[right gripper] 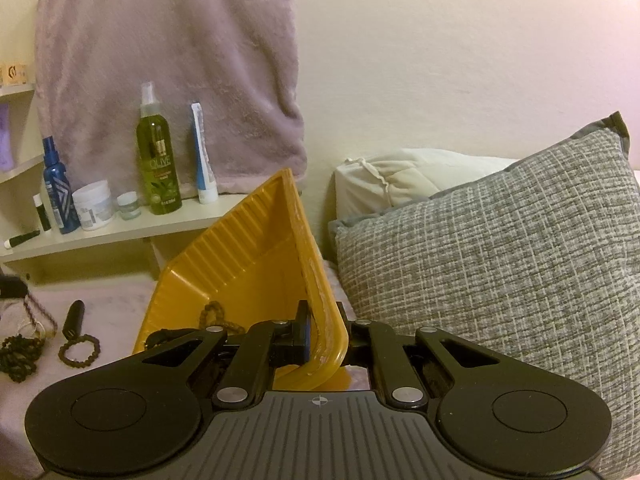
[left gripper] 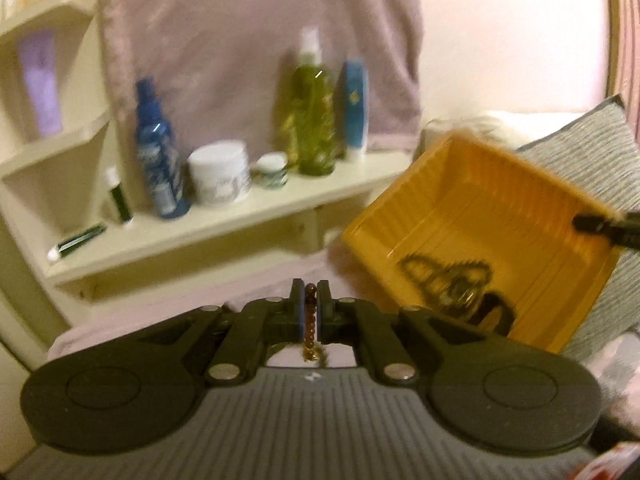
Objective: Organize jewelry
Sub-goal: 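Carry the gold chain into the orange tray and open the left gripper, then grasp the dark bead bracelet beside the black cylinder with the left gripper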
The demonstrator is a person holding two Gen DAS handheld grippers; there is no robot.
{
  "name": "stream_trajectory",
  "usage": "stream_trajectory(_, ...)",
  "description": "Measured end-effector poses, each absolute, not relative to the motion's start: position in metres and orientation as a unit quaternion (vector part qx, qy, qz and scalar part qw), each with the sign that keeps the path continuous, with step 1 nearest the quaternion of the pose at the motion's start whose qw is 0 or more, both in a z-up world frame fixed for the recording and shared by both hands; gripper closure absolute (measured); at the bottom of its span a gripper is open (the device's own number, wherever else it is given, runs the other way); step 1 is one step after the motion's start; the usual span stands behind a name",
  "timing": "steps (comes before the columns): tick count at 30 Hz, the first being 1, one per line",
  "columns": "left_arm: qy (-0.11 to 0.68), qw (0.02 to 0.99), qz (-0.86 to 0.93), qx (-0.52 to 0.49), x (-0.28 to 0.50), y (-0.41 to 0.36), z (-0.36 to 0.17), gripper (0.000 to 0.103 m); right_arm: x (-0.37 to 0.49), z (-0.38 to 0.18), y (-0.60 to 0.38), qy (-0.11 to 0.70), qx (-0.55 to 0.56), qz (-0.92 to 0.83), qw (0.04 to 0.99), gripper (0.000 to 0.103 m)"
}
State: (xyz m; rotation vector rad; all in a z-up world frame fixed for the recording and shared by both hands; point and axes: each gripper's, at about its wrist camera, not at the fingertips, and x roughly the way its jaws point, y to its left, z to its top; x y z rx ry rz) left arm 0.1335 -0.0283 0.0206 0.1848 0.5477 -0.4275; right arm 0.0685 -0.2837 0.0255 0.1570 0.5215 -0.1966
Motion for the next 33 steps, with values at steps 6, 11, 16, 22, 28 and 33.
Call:
stream_trajectory(6, 0.251, 0.929, -0.260, 0.086, 0.135, -0.067, 0.041, 0.099, 0.068, 0.025, -0.284, 0.256, 0.078, -0.096, 0.959, 0.094)
stream_trajectory(11, 0.248, 0.916, -0.305, 0.085, 0.134, -0.101, 0.045, 0.099, 0.068, 0.025, -0.284, 0.256, 0.080, -0.096, 0.958, 0.094)
stream_trajectory(16, 0.254, 0.900, -0.343, 0.088, 0.134, -0.133, 0.041, 0.099, 0.067, 0.025, -0.285, 0.256, 0.084, -0.096, 0.958, 0.094)
stream_trajectory(22, 0.267, 0.887, -0.364, 0.100, 0.131, -0.160, 0.030, 0.099, 0.067, 0.025, -0.286, 0.255, 0.089, -0.095, 0.958, 0.094)
stream_trajectory(28, 0.286, 0.878, -0.371, 0.099, 0.134, -0.171, 0.014, 0.099, 0.066, 0.025, -0.285, 0.255, 0.092, -0.096, 0.958, 0.094)
stream_trajectory(33, 0.300, 0.875, -0.369, 0.095, 0.139, -0.176, 0.005, 0.094, 0.065, 0.025, -0.285, 0.255, 0.093, -0.096, 0.958, 0.094)
